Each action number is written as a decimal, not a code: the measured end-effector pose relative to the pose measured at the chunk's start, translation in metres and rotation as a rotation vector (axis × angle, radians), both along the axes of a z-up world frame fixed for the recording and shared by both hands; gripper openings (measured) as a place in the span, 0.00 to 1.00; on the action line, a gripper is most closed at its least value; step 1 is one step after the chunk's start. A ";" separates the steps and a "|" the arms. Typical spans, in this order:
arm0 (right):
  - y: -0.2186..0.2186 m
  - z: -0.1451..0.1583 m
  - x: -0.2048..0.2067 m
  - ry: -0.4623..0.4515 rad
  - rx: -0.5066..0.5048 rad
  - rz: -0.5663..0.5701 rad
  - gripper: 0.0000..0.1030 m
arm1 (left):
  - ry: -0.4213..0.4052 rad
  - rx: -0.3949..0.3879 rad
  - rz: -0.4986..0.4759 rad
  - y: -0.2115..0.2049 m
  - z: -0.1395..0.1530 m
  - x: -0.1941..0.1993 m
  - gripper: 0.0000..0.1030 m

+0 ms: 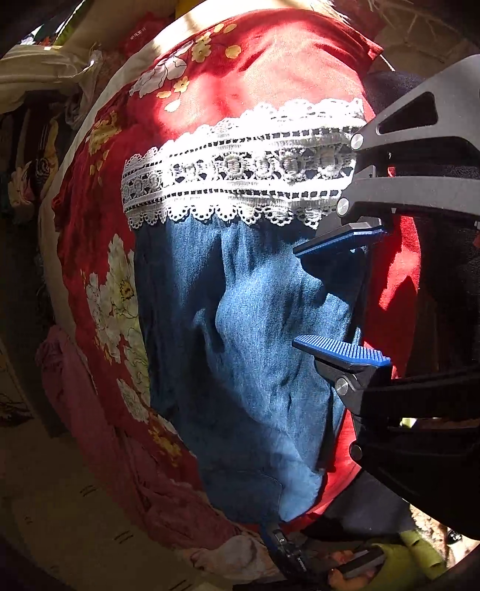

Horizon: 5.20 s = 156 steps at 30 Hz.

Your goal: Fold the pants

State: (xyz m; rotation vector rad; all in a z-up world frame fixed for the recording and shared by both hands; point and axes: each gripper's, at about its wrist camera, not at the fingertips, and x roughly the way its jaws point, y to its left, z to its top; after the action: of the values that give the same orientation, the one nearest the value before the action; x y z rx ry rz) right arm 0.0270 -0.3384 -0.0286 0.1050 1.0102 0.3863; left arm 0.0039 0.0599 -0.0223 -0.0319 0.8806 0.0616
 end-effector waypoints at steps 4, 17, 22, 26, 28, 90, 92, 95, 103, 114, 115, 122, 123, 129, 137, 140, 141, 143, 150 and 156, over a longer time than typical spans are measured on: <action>-0.019 -0.006 -0.006 0.020 0.035 -0.012 0.40 | 0.017 0.040 0.087 0.026 -0.017 0.014 0.78; -0.020 -0.016 -0.009 0.046 0.034 0.041 0.41 | -0.012 0.117 0.106 0.033 -0.027 0.038 0.84; -0.022 -0.012 -0.013 0.043 0.029 0.049 0.41 | -0.007 0.050 0.120 0.037 -0.020 0.033 0.82; -0.016 0.006 -0.019 -0.021 0.044 0.076 0.51 | -0.083 -0.110 0.076 0.032 0.016 0.008 0.81; -0.007 0.015 -0.021 -0.049 0.057 0.098 0.52 | -0.101 -0.138 0.025 0.016 0.031 0.001 0.81; -0.044 0.038 0.189 -0.078 0.054 0.171 0.16 | 0.119 -0.317 -0.365 -0.139 -0.013 0.240 0.04; -0.038 0.015 0.198 -0.025 -0.009 0.168 0.17 | 0.129 -0.274 -0.354 -0.142 -0.023 0.241 0.05; -0.034 -0.006 0.203 -0.003 -0.059 0.157 0.22 | 0.118 -0.210 -0.346 -0.145 -0.031 0.239 0.05; -0.078 0.042 0.155 -0.105 0.133 0.042 0.53 | 0.035 -0.201 -0.328 -0.133 -0.007 0.215 0.18; -0.115 0.029 0.031 -0.047 0.325 -0.064 0.56 | -0.023 -0.255 -0.345 -0.131 0.011 0.100 0.34; -0.115 0.026 0.026 -0.038 0.326 -0.060 0.56 | -0.014 -0.253 -0.352 -0.132 0.007 0.092 0.34; -0.120 -0.001 0.033 0.018 0.297 -0.085 0.57 | 0.043 -0.186 -0.332 -0.132 -0.020 0.064 0.34; -0.118 -0.005 0.035 0.033 0.300 -0.083 0.58 | 0.053 -0.180 -0.319 -0.130 -0.024 0.064 0.34; -0.106 -0.009 0.029 0.044 0.403 -0.015 0.29 | 0.055 -0.108 -0.295 -0.131 -0.028 0.061 0.34; -0.108 0.017 0.010 -0.055 0.243 -0.024 0.21 | 0.065 -0.069 -0.204 -0.112 -0.030 0.058 0.34; -0.100 0.001 0.011 -0.007 0.137 -0.030 0.21 | 0.071 -0.064 -0.174 -0.103 -0.035 0.059 0.34; -0.100 -0.003 0.009 -0.004 0.129 -0.036 0.21 | 0.070 -0.082 -0.169 -0.100 -0.035 0.059 0.34; -0.099 -0.006 0.005 -0.008 0.120 -0.054 0.22 | 0.066 -0.080 -0.174 -0.099 -0.035 0.058 0.34; -0.092 0.007 -0.004 -0.051 0.010 -0.094 0.35 | 0.055 -0.088 -0.166 -0.100 -0.035 0.056 0.34; -0.098 0.028 -0.023 -0.110 -0.014 -0.131 0.47 | 0.047 -0.088 -0.165 -0.104 -0.024 0.048 0.46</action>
State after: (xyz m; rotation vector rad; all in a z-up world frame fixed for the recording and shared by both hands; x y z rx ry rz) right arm 0.0035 -0.4360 -0.0004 0.1352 0.8923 0.2625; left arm 0.0523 -0.0443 -0.0468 -0.0398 0.9301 -0.1304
